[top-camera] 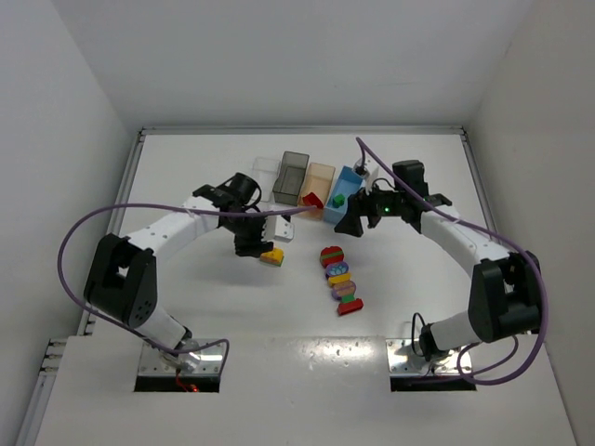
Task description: Sort the legos into containers by color
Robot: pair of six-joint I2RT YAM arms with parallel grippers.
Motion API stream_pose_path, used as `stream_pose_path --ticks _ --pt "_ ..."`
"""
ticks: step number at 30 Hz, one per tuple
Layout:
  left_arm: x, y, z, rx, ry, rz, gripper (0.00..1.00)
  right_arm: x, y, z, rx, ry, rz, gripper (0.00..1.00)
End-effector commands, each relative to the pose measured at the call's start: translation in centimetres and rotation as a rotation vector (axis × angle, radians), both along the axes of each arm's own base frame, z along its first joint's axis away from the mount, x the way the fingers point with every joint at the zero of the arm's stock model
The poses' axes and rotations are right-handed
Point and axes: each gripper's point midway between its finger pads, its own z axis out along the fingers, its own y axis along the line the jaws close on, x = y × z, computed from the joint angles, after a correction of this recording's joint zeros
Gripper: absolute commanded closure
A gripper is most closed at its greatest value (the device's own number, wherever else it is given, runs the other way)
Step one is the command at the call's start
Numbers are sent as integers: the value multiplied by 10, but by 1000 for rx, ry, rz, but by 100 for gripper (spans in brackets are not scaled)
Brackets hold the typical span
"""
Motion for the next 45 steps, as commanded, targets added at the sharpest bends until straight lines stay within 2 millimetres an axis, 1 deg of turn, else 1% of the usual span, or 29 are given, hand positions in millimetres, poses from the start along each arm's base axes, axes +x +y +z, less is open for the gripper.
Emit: stream_pose_path --ticks 1,3,4,6,8,9,10,12,13,14,15,17,19,21,22,24,28,30,32,33,35,37,38,40,41,42,43,44,45 --pt "19 -23 8 -79 -82 -76 42 9 -2 19 20 -73 9 19" --pt "17 -26 3 -73 -74 -94 42 9 -2 19 20 -73 9 19" --pt "17 -26 -1 -67 -62 -94 42 8 -5 16 18 -64 0 19" --pt "14 -30 -4 -70 -55 -116 42 10 -8 16 21 -56 -14 19" --pt "10 -37 -7 -65 -59 -161 42 12 -9 16 17 -66 -21 19" --pt "9 -37 -10 -62 -51 -161 42 15 -12 13 15 -58 -31 19" --pt "12 -38 -7 -65 -59 -161 42 15 -12 13 15 -58 -31 19" --pt "11 -42 -14 -58 -42 -170 42 15 -12 10 13 -49 -31 19" --pt "13 -44 -10 -70 -47 -173 42 18 -15 12 18 -50 -45 19" --pt "15 -46 -13 -67 -46 -180 42 18 -15 12 18 -50 -45 19" --pt "13 -48 -13 -67 -46 -190 42 18 -15 8 16 -40 -45 19" --pt "13 -52 -18 -61 -32 -199 42 18 -15 8 16 -40 -45 19" --pt "13 -52 -18 -60 -38 -209 42 20 -18 5 14 -31 -54 19" --pt "10 -54 -27 -49 -14 -218 42 20 -18 5 14 -31 -54 19" --pt "10 -54 -27 -49 -14 -218 42 20 -18 5 14 -31 -54 19" --pt "10 -52 -34 -33 -6 -224 43 22 -21 1 11 -20 -63 19" --pt "10 -49 -38 -17 -3 -238 46 22 -21 -2 9 -10 -63 19" --pt "7 -48 -42 -8 15 -238 48 22 -23 -2 17 -8 -65 19" --pt "7 -46 -46 4 19 -236 57 23 -23 -5 15 2 -65 19" --pt "8 -46 -46 4 19 -236 65 23 -23 -5 15 2 -65 19" --pt "7 -46 -46 4 24 -228 73 23 -23 -5 15 2 -65 19" --pt "6 -46 -46 4 42 -198 78 23 -21 -6 21 3 -58 20" --pt "8 -47 -43 0 40 -187 81 23 -21 -6 21 3 -58 20" --pt "7 -46 -38 -17 60 -136 81 23 -18 -2 25 -18 -49 21" --pt "8 -53 -27 -75 82 -103 83 22 -15 -2 25 -18 -40 21" --pt "13 -58 -18 -125 108 -53 84 20 -9 6 69 -9 -25 21" --pt "28 -60 3 -197 155 74 84 14 -7 8 90 7 -15 21" --pt "28 -69 22 -294 221 112 86 13 -4 12 112 8 1 20" --pt "32 -72 31 -349 281 164 86 6 1 17 149 16 46 20"
